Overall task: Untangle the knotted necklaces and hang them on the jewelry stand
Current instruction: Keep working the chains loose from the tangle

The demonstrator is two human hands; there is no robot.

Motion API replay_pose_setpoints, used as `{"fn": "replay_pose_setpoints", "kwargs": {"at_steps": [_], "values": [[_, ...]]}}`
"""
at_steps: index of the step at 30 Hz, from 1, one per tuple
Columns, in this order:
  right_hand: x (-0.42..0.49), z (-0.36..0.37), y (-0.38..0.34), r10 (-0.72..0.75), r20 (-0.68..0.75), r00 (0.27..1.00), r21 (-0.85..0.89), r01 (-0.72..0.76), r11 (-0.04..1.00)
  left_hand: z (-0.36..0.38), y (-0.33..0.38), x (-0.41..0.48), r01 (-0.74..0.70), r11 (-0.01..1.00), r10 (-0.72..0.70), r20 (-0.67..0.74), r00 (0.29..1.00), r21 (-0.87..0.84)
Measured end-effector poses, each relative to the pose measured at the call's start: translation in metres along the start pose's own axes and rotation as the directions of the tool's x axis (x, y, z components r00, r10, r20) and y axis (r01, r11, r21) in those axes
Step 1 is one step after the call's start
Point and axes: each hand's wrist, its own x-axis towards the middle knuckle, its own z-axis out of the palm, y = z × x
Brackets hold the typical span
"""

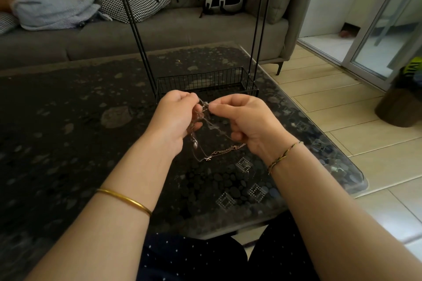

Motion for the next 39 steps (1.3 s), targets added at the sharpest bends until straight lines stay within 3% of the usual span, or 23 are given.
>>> {"fn": "replay_pose_setpoints", "kwargs": {"at_steps": [9,15,21,26,31,36,39], "values": [[0.0011,0.0041,0.0003,-0.01,-0.066,0.998,0.153,0.02,0.988,0.0027,-0.0033,-0.0015,-0.054,0.98,0.036,0.097,0.995,0.189],[0.0047,-0.0017,0.0008,-0.034,-0.169,0.985,0.178,0.064,0.982,0.0011,-0.0034,-0.0027,-0.026,0.977,-0.015,0.189,0.982,0.213],[0.0058,-0.0025,0.0017,0.053,-0.088,0.995,0.388,-0.015,0.921,-0.0017,0.0006,-0.0078,-0.025,0.985,-0.027,0.292,0.956,0.173],[0.0067,-0.0027,0.0008,0.088,-0.062,0.994,0.354,-0.061,0.933,-0.0002,-0.0018,-0.0045,-0.082,0.982,0.056,0.148,0.987,0.172],[0.006,0.0015,0.0025,0.163,0.065,0.985,0.158,-0.171,0.972,0.0002,-0.0018,-0.0008,-0.083,0.992,0.084,-0.004,0.996,0.098],[0.0084,0.0024,0.0023,0.105,0.024,0.994,0.245,-0.108,0.963,0.0015,0.0015,-0.0014,0.057,0.991,-0.057,0.004,0.998,-0.124],[0.0096,0.0009,0.0019,0.093,-0.029,0.995,0.37,-0.076,0.926,-0.0013,0.0,-0.0008,0.056,0.998,-0.054,0.061,0.997,-0.026]]}}
